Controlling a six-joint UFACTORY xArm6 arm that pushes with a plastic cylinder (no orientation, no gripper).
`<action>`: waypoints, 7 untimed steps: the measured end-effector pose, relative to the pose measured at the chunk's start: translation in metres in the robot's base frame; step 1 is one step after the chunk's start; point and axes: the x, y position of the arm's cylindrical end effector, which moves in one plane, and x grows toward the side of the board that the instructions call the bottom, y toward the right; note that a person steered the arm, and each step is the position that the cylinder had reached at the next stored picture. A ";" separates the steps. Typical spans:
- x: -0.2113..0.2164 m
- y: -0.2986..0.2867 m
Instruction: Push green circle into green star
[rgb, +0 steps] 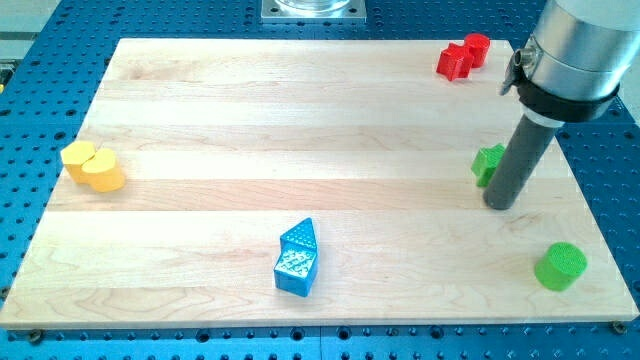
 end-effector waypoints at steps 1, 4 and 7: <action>-0.017 0.019; -0.029 0.058; 0.116 0.074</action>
